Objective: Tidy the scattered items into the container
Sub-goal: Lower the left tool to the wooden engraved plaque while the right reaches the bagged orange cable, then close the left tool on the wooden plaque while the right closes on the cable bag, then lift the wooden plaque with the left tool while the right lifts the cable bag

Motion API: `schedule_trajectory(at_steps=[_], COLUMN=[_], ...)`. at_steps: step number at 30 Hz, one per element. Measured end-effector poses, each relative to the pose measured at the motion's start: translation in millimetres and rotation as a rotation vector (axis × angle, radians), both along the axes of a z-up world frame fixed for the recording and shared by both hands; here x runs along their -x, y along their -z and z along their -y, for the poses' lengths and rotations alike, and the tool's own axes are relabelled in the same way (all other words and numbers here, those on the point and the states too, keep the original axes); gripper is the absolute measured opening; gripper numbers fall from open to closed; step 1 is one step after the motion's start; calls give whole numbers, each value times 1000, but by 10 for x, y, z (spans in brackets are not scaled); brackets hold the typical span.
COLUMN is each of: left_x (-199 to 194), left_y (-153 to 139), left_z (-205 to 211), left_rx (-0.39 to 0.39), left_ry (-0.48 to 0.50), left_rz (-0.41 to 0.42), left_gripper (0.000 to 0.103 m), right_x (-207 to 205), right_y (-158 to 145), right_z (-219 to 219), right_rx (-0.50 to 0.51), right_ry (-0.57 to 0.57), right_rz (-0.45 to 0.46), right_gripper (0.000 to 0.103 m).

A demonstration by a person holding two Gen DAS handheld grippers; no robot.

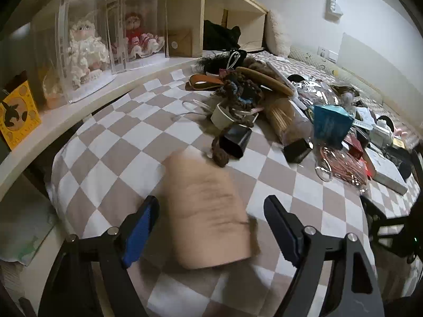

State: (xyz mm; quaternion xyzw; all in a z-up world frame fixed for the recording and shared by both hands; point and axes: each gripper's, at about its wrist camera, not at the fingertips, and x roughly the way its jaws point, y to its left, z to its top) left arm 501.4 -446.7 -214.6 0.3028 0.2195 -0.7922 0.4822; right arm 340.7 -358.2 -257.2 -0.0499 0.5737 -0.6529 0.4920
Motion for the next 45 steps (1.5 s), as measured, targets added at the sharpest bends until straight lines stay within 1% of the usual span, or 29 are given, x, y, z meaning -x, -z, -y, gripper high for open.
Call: schedule_trajectory(at_steps=[1,3,5,7,9,13,15,17,18,20,23,27,31,35,37,41,45], left_x=[-16,-44,-68,-103,-125,-94,-83,-77,-75,-52,22,121,220,319,446,707,928], left_y=[6,13,10,7,11,3,1,-1,-3,-8,-16,-28,-40,-52,-39,-46,26], left_z=[0,7,7,11,20,-8,-13,-17,-19,-29,-56,-91,-127,-163,-193,-263,-334], left_rx=[-10,-24,-23,-32,-49,-47,-51,-54,-57,-64,-75,-91,-106,-122,-131,-120,-114], left_ry=[0,-1,-7,-12,-12,0,5,8,10,20,45,77,109,141,172,234,291], left_rz=[-9,-23,-16,-23,-34,-15,-14,-13,-14,-20,-34,-53,-71,-90,-94,-79,-32], left_gripper=[80,78,70,66,66,66,66,65,65,65,64,64,64,64,64,64,64], right_x=[-25,-121,-210,-250,-257,-238,-215,-196,-194,-185,-165,-130,-7,141,234,400,564], right_y=[19,72,125,148,149,127,126,131,125,103,67,29,-57,-123,-169,-271,-368], right_z=[12,33,52,102,180,346,403,427,426,417,380,294,212,125,59,-150,-318], right_rx=[-4,1,15,26,30,40,30,25,26,30,27,9,-13,-19,-19,-9,-10], right_ry=[-10,-43,-73,-80,-69,-38,-26,-18,-14,-2,12,28,75,125,155,222,280], right_rz=[-12,-70,-137,-168,-170,-159,-137,-118,-110,-80,-29,40,140,210,255,357,455], right_gripper=[72,61,56,51,44,40,33,29,23,17,14,14,14,14,14,14,14])
